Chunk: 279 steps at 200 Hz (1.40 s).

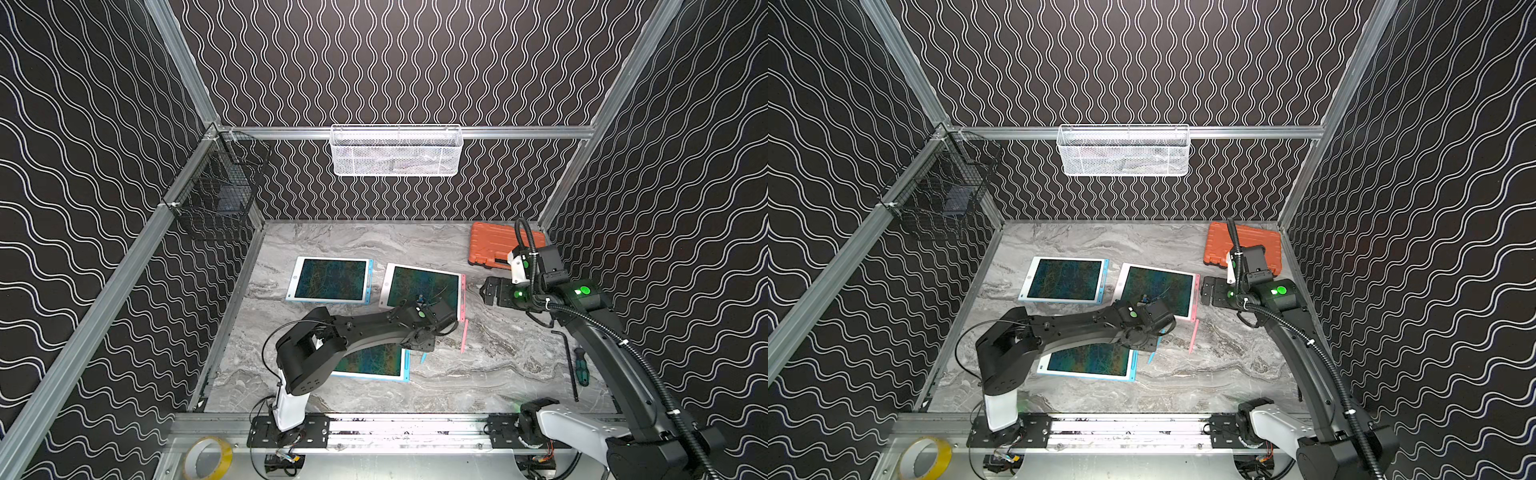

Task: Place the stylus back onto the writing tablet
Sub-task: Place the stylus on the writing tablet.

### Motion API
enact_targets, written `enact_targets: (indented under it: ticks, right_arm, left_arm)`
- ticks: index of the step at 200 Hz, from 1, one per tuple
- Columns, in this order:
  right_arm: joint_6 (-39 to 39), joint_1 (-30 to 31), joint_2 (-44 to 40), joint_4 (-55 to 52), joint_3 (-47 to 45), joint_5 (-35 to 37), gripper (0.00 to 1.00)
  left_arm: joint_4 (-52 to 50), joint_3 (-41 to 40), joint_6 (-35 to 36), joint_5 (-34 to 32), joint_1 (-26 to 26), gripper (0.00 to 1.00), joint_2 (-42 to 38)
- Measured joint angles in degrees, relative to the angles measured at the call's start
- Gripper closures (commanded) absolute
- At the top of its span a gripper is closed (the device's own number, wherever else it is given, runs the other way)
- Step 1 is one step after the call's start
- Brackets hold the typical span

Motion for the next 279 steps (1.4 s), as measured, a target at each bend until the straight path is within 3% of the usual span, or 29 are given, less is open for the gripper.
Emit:
enact_targets:
  ticks: [59, 133, 279]
  right_arm:
    - [1.38, 3.43, 4.15, 0.24, -0.22, 0.00, 0.01]
    - [2.97, 7.54, 5.27, 3.74, -6.80, -2.23, 0.01]
    - [3.39, 8.13, 4.66, 6.01, -10.86, -3.63, 0.00]
  left_arm:
    - [1.64, -4.02, 2.19, 6.73, 2.95, 1.00, -5.35]
    - [5.16, -7.91, 3.98, 9.60, 4.09, 1.00, -4.09]
    - [3.80, -7.76, 5.73, 5.97, 4.11, 1.00, -2.21]
